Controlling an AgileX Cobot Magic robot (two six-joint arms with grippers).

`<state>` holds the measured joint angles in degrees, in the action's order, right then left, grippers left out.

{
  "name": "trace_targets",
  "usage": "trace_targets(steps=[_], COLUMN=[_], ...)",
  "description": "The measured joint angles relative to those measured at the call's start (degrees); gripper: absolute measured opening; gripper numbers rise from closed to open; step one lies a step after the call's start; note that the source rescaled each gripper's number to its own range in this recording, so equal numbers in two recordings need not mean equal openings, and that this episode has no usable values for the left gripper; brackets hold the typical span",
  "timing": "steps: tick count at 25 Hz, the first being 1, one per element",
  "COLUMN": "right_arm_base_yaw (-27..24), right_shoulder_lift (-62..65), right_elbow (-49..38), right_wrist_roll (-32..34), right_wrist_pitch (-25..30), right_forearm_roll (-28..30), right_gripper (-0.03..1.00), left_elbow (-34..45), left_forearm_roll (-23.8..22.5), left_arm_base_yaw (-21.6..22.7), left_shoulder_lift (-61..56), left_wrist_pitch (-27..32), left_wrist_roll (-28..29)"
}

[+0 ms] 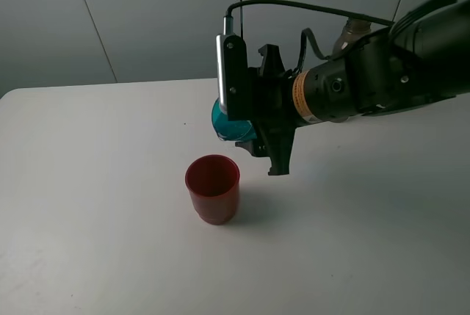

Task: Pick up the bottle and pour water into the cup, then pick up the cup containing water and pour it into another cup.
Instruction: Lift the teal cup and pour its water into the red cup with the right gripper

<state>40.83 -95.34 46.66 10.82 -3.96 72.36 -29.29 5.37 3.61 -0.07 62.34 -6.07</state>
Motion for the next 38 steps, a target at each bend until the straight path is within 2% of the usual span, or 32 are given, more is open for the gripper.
trace_targets(steps=[11,22,38], right_arm_base_yaw=[0.78,0.78,0.78], right_shoulder_lift=[-1.26,-1.36,-4.46], right_elbow=[1.81,2.10,4.57], right_wrist_roll=[-1.20,-9.89,-15.02], right_wrist_pitch=[1.37,1.50,4.27], right_forearm_roll=[2.01,2.65,3.03], right_gripper=[0.05,0.05,0.05], left_elbow=[0.00,0.00,0.00], left_forearm_roll=[0.00,0.00,0.00], left_arm_base_yaw=[0.00,0.00,0.00], left_shoulder_lift=[0.00,0.00,0.00], left_wrist_pitch=[0.00,0.00,0.00], left_wrist_roll=[0.00,0.00,0.00])
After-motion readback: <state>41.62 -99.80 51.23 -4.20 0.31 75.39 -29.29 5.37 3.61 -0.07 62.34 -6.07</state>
